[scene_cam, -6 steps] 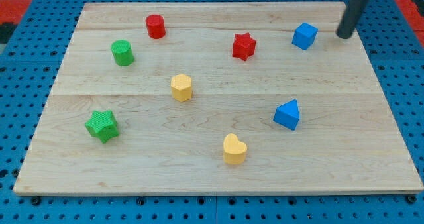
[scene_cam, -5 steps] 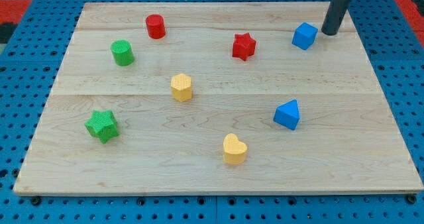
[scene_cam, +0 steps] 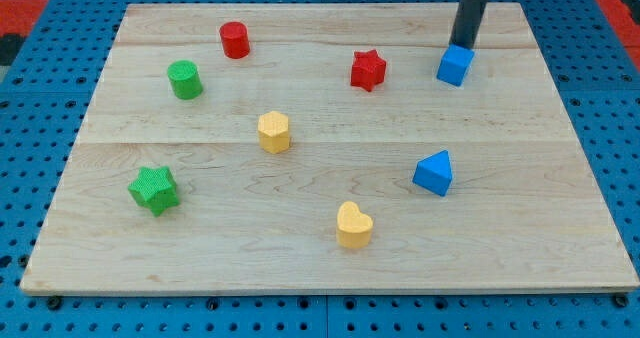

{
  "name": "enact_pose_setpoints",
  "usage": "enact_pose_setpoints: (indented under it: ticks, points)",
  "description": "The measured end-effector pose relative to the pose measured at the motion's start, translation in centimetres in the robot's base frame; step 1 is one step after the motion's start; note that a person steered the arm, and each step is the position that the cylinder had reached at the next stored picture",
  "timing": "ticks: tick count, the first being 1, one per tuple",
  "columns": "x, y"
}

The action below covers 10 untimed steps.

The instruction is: Make a diagonal line out of blue blocks along with red star

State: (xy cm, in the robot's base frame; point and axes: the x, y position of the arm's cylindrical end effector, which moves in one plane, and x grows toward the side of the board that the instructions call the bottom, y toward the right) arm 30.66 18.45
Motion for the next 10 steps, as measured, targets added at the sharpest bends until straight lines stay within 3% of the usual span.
enact_pose_setpoints:
  ticks: [1, 2, 3, 5, 7, 8, 9, 10]
  points:
    - [7.0, -1.0]
    - [7.6, -2.5]
    - [9.0, 0.0]
    - [11.0, -3.1]
    - [24.7, 4.4]
    - [25.3, -5.7]
    - [21.9, -7.5]
    - [18.9, -4.3]
